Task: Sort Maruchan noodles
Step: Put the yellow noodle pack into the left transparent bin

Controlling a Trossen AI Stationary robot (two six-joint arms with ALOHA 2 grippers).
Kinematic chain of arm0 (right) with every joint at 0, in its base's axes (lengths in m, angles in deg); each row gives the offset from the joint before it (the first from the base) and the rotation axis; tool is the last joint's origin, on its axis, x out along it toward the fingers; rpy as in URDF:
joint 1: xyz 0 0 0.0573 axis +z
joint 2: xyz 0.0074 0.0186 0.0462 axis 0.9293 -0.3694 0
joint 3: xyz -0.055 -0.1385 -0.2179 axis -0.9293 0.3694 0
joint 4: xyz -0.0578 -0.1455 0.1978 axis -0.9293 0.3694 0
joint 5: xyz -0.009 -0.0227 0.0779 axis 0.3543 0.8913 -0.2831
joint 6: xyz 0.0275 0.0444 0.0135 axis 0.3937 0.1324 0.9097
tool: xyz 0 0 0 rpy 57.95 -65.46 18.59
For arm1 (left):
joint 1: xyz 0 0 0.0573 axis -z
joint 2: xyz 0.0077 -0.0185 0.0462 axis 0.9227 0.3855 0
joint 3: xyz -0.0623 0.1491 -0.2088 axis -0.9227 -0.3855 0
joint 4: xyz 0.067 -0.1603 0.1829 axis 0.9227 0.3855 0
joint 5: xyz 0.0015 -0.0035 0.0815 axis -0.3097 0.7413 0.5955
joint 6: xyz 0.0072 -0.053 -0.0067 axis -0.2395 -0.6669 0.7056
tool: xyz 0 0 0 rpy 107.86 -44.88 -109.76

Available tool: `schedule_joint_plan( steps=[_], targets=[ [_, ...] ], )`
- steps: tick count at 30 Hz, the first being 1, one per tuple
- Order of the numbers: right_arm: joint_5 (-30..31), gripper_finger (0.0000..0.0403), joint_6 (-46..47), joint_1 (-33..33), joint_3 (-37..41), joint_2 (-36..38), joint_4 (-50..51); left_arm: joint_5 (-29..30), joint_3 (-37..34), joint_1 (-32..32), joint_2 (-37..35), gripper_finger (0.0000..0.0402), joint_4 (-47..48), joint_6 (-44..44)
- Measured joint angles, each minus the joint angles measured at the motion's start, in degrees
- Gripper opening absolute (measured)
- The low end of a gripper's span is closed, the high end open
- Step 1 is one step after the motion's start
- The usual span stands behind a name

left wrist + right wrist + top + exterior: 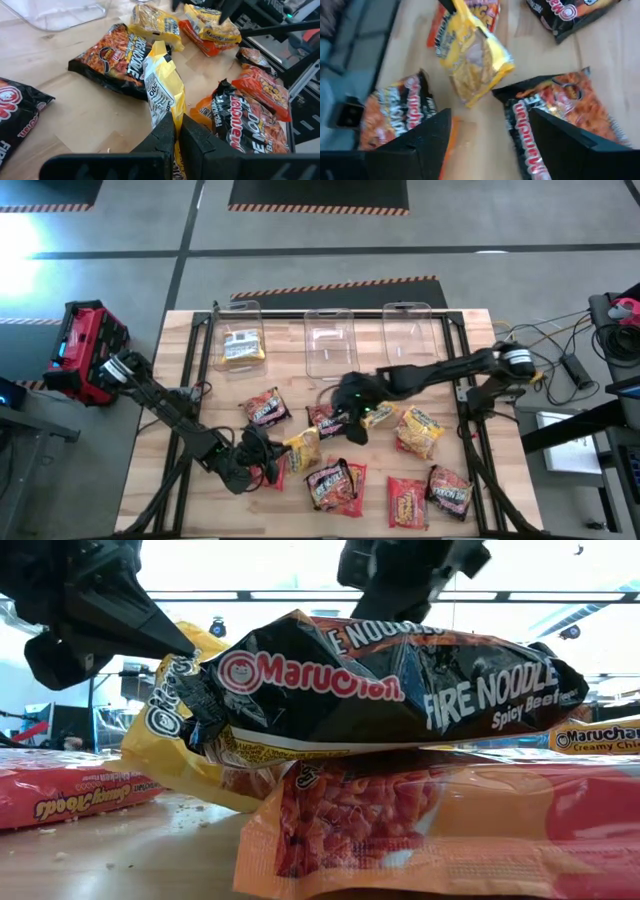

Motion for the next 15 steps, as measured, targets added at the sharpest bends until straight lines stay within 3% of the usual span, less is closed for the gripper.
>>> schedule_joint_plan(
  steps=[9,15],
  targets=[
    [-0.1,0.0262,-18.4,-0.5,-14.9,-8.6,10.6,-0.2,0.0,-0.8,-0.2,0.0,-0.2,2.9],
    [-0.6,0.0254,-23.7,-1.7,-19.7,-12.5,11.0,-3.0,0.0,-3.1,-0.3,0.0,-1.8,7.0]
  ],
)
